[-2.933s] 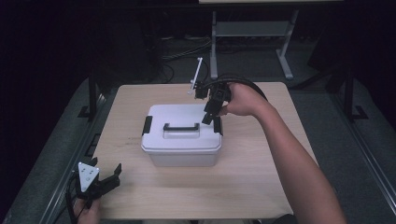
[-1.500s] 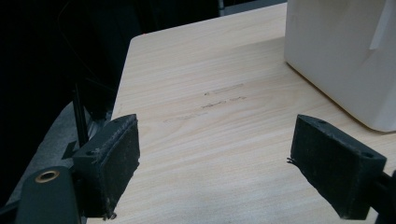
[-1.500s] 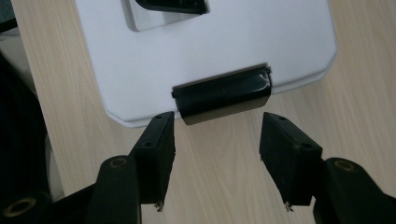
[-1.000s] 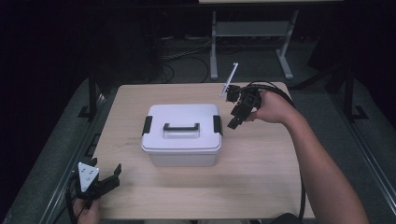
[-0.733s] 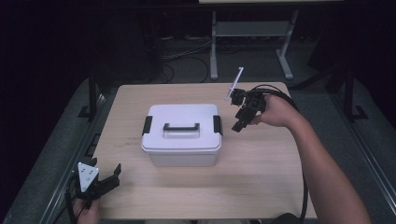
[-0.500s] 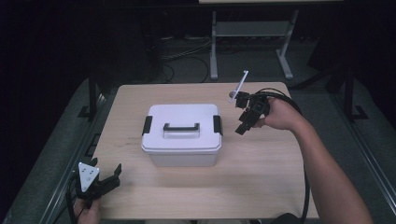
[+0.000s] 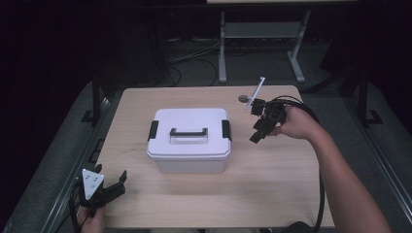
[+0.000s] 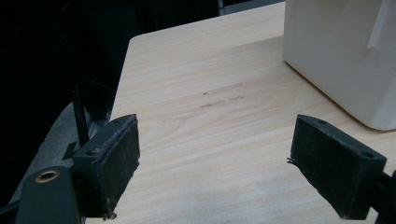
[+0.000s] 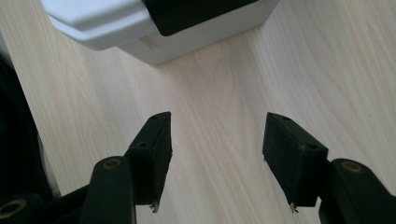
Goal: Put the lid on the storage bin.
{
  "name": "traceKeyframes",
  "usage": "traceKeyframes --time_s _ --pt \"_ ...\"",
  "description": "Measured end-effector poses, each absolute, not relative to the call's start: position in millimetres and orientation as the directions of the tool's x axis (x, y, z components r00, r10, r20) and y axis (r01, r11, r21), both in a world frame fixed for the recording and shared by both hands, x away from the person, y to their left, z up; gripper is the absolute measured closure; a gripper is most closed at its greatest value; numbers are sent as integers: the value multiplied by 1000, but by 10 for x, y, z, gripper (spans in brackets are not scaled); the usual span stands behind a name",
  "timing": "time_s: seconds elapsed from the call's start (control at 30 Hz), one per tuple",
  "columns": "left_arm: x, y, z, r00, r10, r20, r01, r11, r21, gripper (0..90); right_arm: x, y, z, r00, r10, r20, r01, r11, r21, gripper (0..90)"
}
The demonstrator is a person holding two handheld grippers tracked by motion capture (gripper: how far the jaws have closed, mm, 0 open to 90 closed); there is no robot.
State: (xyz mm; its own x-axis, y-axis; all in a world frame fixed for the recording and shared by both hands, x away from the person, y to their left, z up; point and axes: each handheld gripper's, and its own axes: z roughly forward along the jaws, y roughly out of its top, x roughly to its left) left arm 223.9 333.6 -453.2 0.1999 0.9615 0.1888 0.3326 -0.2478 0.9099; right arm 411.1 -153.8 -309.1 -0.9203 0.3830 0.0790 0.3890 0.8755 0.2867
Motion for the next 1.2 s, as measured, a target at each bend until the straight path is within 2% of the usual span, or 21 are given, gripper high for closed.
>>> traceKeyframes --time_s 1.2 --pt "2246 3316 -4531 206 959 197 331 -258 908 150 4018 -1858 -3523 -891 433 138 454 843 289 417"
